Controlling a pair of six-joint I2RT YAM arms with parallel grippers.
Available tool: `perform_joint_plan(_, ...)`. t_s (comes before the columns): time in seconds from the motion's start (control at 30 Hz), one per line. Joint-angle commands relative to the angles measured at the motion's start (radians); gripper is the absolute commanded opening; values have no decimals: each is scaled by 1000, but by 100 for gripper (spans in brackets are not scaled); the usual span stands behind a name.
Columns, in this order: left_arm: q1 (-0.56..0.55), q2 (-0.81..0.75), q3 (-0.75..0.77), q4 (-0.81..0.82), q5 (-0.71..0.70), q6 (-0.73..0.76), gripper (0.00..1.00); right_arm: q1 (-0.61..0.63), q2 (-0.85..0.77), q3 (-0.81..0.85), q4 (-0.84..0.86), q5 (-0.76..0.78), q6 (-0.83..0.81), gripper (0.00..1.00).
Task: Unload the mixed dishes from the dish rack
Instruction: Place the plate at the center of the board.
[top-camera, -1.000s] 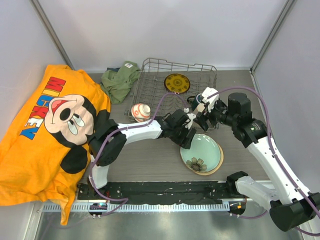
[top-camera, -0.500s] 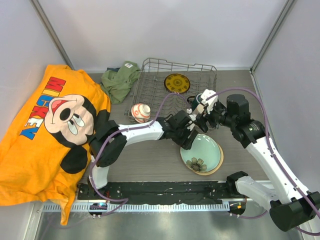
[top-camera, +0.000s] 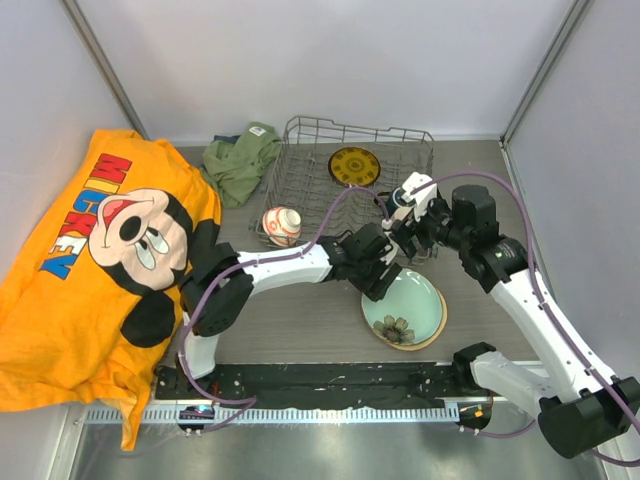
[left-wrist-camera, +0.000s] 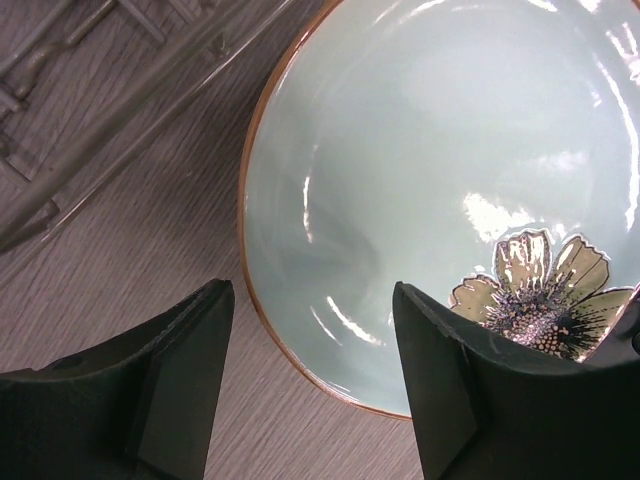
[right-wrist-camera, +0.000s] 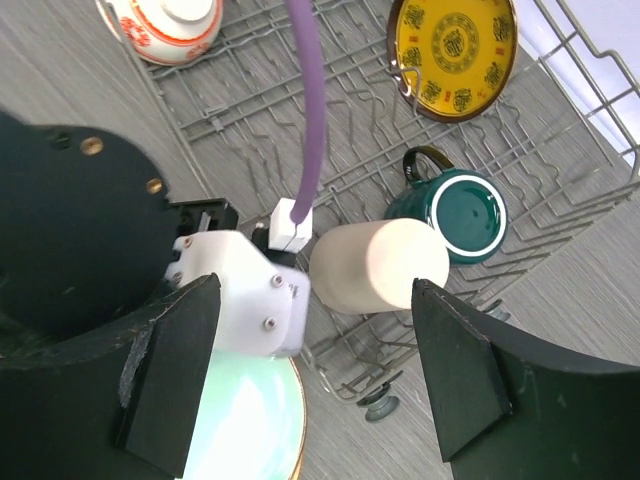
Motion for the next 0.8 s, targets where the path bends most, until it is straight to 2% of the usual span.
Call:
perform_joint_plan(0.0,-19,-49,52,-10,-36,39,70,-1,31,51,72,63,30,81)
perform_joint_plan(0.33,-36,-55,64,-26,-59,75,70,-3,141,105,133,199,68,81)
perform_joint_plan(0.77,-55,-64,90,-44,-56,87,70,-1,398,313,211,349,95,81)
